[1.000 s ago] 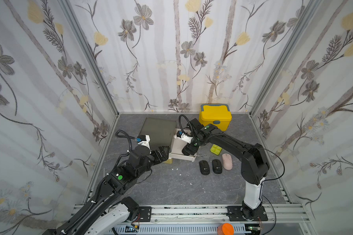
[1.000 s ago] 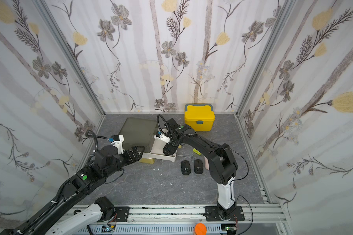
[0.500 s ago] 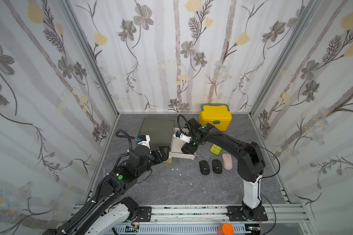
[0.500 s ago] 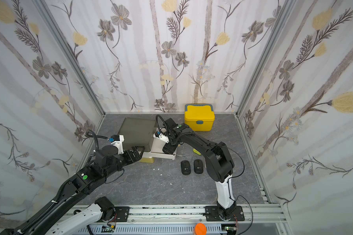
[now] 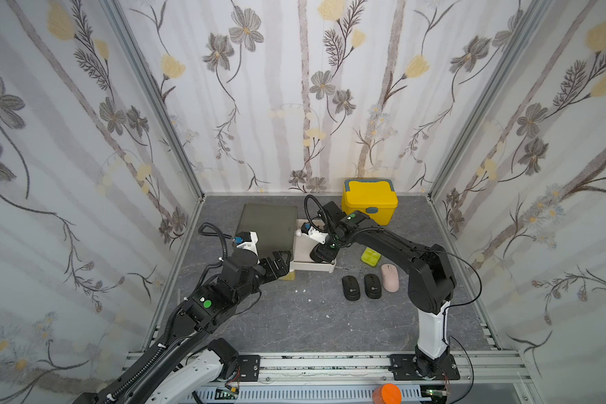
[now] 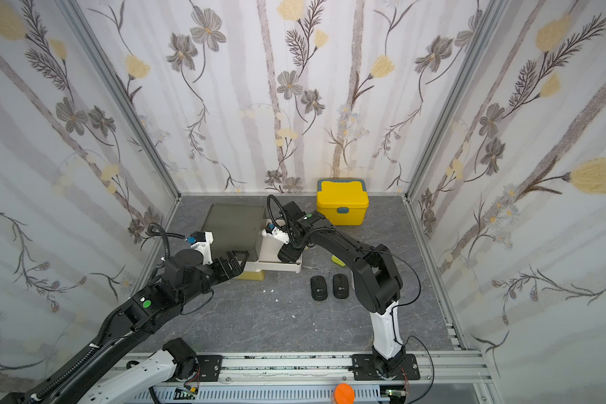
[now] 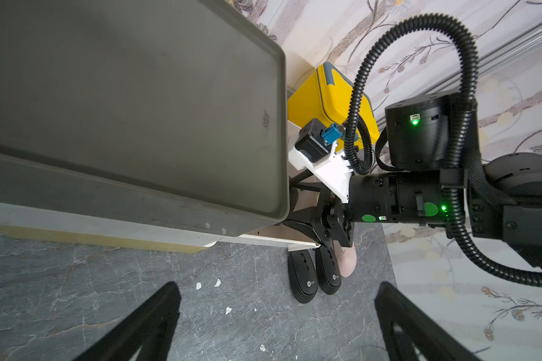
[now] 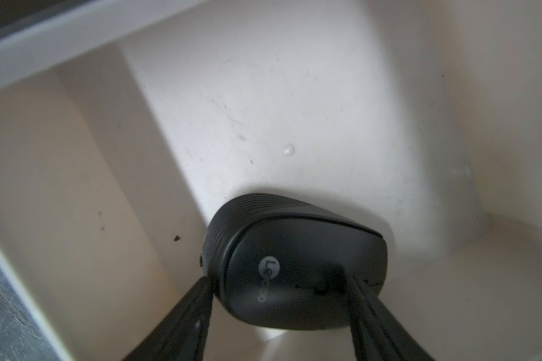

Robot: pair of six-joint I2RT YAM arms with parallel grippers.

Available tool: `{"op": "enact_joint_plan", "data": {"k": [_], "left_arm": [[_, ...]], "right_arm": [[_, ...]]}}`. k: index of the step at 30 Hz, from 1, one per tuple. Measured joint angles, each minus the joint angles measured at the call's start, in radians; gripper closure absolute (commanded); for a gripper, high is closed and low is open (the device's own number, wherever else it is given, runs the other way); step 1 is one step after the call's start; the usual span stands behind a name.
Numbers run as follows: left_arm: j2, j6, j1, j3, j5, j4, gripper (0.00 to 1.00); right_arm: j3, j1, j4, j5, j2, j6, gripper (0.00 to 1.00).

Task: Take the mice out of the drawer
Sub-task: Adjust the mouse in the drawer.

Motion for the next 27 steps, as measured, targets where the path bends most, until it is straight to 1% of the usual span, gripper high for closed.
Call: {"op": "enact_joint_plan", "data": {"k": [3,15,24,27], "left_arm": [[-0.001,0.000,0.004,-0.006,-0.005,0.002,0.00],[0.000,-0.003,0.029,-0.010,-0.003,0.004,0.00],[0.020,0.000,0.053,-0.027,-0.001,0.032,0.00],[0.024,0.000,0.073,-0.045,-0.004,0.043,0.00]], "right_arm": [[0.000,-0.009,0.017,-0.003,-0.013,0.007,0.33],[-0.032,-0.016,0.025,-0.064,-0.034,-0.009,0.26],[-0.036,-0.016,0.029,-0.058,-0.014,-0.023,0.26],[-0.036,-0.015,0.045,-0.033,-0.009,-0.022,0.26]]}}
